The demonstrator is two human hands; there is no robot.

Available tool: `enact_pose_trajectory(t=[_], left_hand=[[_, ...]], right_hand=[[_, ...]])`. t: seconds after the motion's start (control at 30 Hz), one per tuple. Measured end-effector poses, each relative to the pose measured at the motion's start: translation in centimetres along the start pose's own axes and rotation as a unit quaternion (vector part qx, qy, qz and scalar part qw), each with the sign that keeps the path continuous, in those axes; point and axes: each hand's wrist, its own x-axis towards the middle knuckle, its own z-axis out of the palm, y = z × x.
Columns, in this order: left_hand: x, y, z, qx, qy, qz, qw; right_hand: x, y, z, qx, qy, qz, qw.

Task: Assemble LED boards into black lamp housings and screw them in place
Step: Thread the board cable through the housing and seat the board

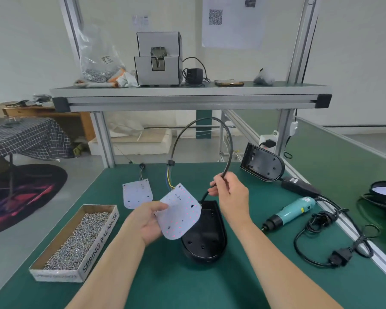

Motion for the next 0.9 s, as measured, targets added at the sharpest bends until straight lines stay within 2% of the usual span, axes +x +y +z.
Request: enact_pose_trajectory(t=[0.1,0.17,0.3,0.43,0.5,0.63,0.7,0.83,0.9], left_hand=[[0.3,-0.6,-0.4,-0.016,-0.016,0.008,1.0],[0.5,-1.3,-0.3,-0.025,0.003,0.01,1.0],[0.8,-3.3,0.6,0.048,0.029,0.019,0.998],[0.7,-4.8,1.8,0.091,-0.035,0.002,0.995],[0.8,-5.2,1.9,0.089,-0.039,0.011,0.995],[0.8,-5.4,0.9,0.086,-0.061,0.039,0.994],[0.7,-5.0,0.6,0.104,-0.079,0.064,0.989],[0.4,-3.7,0.7,0.182,-0.106,0.121,0.97],[0.3,-3.2,0.8,0.211,-0.111,0.141,0.961]], right_hand=[[0.2,0.6,0.6,-0.001,-0.009,0.01,1.0],[0.2,1.1,0.7,-0.011,-0.022,0.008,1.0],[0.5,1.2,0.8,-0.027,-0.086,-0.021,0.996],[1.4,0.3,0.7,-0.009,-0.14,0.028,0.99],[1.7,-0.1,0.3,-0.011,-0.163,0.051,0.985],[2.5,-1.7,-1.1,-0.099,-0.162,0.001,0.982],[3.3,-3.0,-1.9,-0.098,-0.161,-0.003,0.982],[4.5,-5.7,-2.9,-0.055,-0.245,0.047,0.967],[4.7,-6.9,-3.2,-0.06,-0.254,0.03,0.965]])
